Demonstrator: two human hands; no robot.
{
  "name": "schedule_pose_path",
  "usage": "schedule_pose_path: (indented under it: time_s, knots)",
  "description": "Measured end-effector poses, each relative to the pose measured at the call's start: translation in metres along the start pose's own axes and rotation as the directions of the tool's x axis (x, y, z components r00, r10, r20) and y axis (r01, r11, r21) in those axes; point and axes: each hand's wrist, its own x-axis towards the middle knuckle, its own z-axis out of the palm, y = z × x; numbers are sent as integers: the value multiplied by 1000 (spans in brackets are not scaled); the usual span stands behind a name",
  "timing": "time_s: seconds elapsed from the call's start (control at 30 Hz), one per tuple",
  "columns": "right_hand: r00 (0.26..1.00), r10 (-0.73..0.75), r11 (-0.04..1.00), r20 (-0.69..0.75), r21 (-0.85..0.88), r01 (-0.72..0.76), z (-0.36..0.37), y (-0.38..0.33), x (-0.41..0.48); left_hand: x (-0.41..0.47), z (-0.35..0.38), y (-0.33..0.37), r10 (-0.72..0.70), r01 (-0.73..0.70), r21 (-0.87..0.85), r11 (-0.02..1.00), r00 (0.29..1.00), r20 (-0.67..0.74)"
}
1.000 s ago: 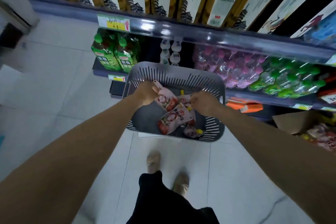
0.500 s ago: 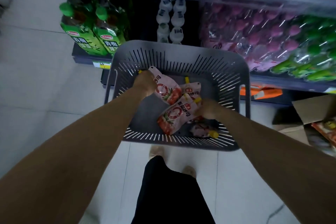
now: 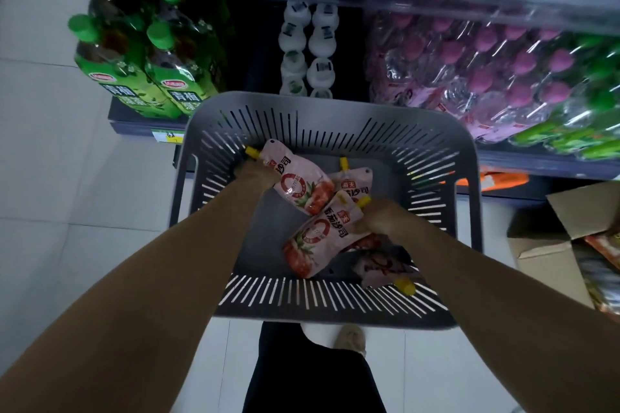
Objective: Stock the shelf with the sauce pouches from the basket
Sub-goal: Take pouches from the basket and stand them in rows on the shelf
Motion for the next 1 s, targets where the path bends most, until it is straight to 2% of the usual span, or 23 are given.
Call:
schedule_pose_path:
  time_s: [0.07, 0.17, 0.23, 0.4, 0.47, 0.53, 0.73, 0.83, 1.0]
  knots:
    - [998, 25, 990, 49, 136, -32, -3, -2, 0, 6, -1, -4, -27, 28, -41, 999, 999, 20]
    - [993, 71, 913, 94, 395, -103, -10, -5, -5, 7, -2, -11, -52, 56, -148, 987, 998, 37]
    - [992, 54, 879, 111, 467, -100, -15, -6, -11, 3, -2, -12, -54, 59, -203, 977, 998, 32]
    - [993, -31, 881, 110, 472, -25, -28, -10, -35, -24, -9, -1, -78, 81, -355, 931, 997, 22]
    - [994, -65, 887, 82, 461, 20, -33, -11, -49, -37, -16, 4, -57, 43, -313, 949, 998, -35]
    - [993, -109, 906, 33, 414, 85, -38, -16, -65, -55, -26, 9, -1, -25, -277, 961, 996, -93]
    - [941, -283, 894, -184, 304, 328, -66, -42, -138, -122, -67, 31, 104, -134, -326, 936, 989, -109]
    - [914, -329, 855, -238, 335, 395, -83, -52, -180, -167, -85, 44, 176, -189, -444, 876, 982, -71]
    - [907, -357, 765, -222, 489, 420, -111, -68, -258, -249, -120, 70, 352, -307, -491, 815, 936, -2]
